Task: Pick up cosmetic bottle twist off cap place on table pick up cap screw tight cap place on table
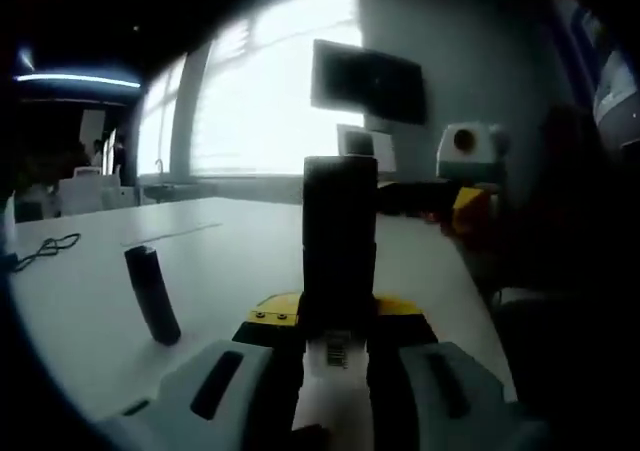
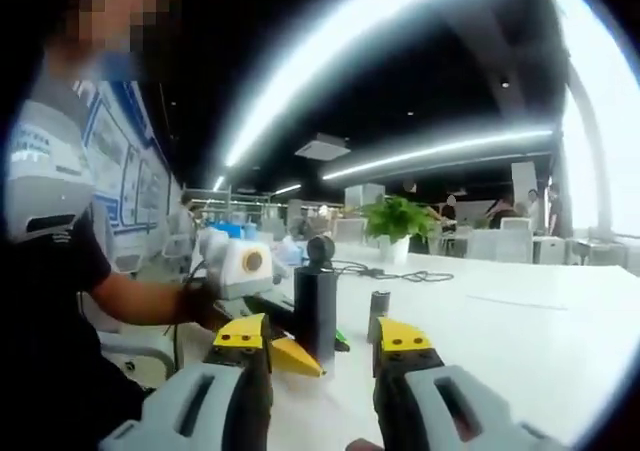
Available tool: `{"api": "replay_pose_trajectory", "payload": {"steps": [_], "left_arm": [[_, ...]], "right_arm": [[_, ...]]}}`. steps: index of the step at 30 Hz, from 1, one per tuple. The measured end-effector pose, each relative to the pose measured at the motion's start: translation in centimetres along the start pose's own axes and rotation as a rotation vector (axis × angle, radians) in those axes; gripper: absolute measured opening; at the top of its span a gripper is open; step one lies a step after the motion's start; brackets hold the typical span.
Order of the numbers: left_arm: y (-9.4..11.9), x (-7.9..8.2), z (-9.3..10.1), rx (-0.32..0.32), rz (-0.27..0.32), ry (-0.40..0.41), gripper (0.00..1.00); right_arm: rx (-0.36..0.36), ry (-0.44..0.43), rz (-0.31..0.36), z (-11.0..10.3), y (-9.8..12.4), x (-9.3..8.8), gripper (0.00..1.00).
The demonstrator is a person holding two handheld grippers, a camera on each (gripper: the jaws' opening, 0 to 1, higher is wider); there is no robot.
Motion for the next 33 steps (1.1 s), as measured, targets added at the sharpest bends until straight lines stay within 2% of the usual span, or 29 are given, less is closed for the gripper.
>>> {"api": "replay_pose_trajectory", "payload": {"steps": [3,10,17,26,33], "left_arm": [[-0.3,0.0,-0.6,0.031,0.003,0.011,0.13],[-1.8,0.2,-1.6,0.082,-0.018,0.013,0.13],[-3.4,0.4,-2.7,0.134,-0.008,0.023,0.13],[-5.2,0.6,-3.1,0.148,-0.014,0.016,0.13],[-6.7,0.4,-3.8,0.187,-0.016,0.034,0.13]], "right_arm": [[-0.030,0.010,-0.013,0.9,0.4,-0.4,0.33],[-0.062,-0.028,0.041,2.3,1.7,-0.5,0.33],[-0.090,-0.037,0.058,3.6,2.4,-0.9,0.33],[-0.137,-0.047,0.074,5.0,3.4,-1.6,0.33],[-0.174,-0.071,0.082,5.7,4.1,-2.1,0.32]]}}
Point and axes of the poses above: the point that each gripper's makers call its tool centre point, and the gripper's own axes: y roughly backward along the fingers, z roughly to its right, x roughly out of its top, the point moved 7 cm from there along y, roughly backward along the fingers, and after that the axes turned 13 degrees about -y, right-handed, at the moved point
